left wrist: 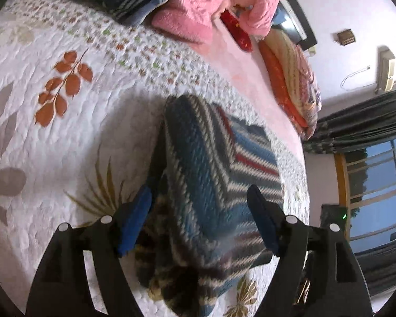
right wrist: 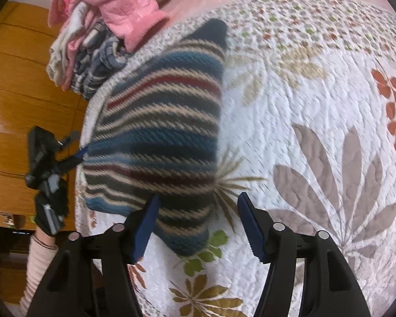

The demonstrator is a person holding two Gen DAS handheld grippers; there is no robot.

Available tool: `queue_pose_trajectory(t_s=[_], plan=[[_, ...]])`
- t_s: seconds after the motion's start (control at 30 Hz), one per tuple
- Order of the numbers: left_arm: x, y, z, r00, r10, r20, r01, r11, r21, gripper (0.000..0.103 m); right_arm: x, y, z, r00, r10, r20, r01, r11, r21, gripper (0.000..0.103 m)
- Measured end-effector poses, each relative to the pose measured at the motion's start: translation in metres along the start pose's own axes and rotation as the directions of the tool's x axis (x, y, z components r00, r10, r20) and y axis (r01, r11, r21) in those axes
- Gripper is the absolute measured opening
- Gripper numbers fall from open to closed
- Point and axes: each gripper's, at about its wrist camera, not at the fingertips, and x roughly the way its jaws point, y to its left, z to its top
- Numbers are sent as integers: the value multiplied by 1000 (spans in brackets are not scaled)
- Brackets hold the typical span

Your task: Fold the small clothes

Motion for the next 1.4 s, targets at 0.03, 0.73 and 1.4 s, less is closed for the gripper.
queue_pose_trajectory(t_s=[0.03,0.73,1.4], plan=[[3,-1,-1,1000,0,-10,0,1000,8,77,-1,2,3,1000,19,7,-19,1000,1,70],[99,-27,-2,979,60,-194,-25,984,177,81,95,-5,62,970,234,-64,-223,964,146,94],[69,-134,-104,983,-43,-177,81,974,213,31,-48,10,-18,990,138,2,-138,990,-21,62]])
